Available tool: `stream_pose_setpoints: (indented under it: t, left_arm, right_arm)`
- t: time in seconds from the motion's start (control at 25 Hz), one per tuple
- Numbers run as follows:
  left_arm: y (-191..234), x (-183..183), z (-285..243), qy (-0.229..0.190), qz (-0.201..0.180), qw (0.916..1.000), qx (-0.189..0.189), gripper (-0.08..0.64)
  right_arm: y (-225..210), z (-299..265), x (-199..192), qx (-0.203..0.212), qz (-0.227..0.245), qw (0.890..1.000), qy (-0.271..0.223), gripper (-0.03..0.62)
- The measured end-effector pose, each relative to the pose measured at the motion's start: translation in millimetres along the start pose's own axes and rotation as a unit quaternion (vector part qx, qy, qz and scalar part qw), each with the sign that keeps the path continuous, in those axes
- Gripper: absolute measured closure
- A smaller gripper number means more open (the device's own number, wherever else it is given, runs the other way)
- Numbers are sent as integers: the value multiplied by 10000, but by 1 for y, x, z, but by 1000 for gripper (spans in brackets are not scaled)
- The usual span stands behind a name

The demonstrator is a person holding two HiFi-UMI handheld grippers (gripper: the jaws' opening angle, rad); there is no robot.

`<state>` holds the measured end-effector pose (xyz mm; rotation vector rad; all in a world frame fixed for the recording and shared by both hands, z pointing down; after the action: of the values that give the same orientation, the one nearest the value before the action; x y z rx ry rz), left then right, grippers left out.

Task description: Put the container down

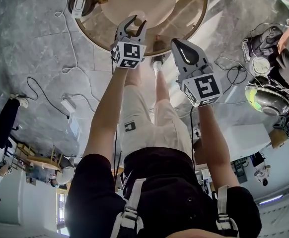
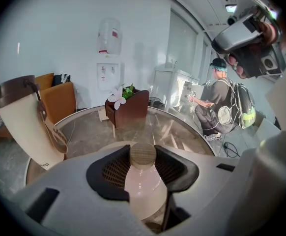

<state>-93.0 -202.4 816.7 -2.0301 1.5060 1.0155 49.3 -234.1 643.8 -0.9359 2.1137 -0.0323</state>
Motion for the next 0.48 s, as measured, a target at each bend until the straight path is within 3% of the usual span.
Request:
stream_pose_setpoints:
  t: [0.2,0.48]
  left_arm:
    - [-4,10,3,44,-48,10000,31,369]
    - [-6,35,22,-58,-164,9997,146,367]
  right_arm:
    - [4,9,11,-13,42,10000,-55,588]
    - [12,31,30,-39,100,9997,-214,588]
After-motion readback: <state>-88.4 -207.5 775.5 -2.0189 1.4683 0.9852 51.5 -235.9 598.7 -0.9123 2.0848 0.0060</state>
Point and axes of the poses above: the fingertips, and each gripper's own axes: z backward along the fingers, y to its left, x out of its top, the point moved 7 cm from there along z, backward along the fingers, and after that the axes turned 2 degrees about -z, right-handed, at the moved point
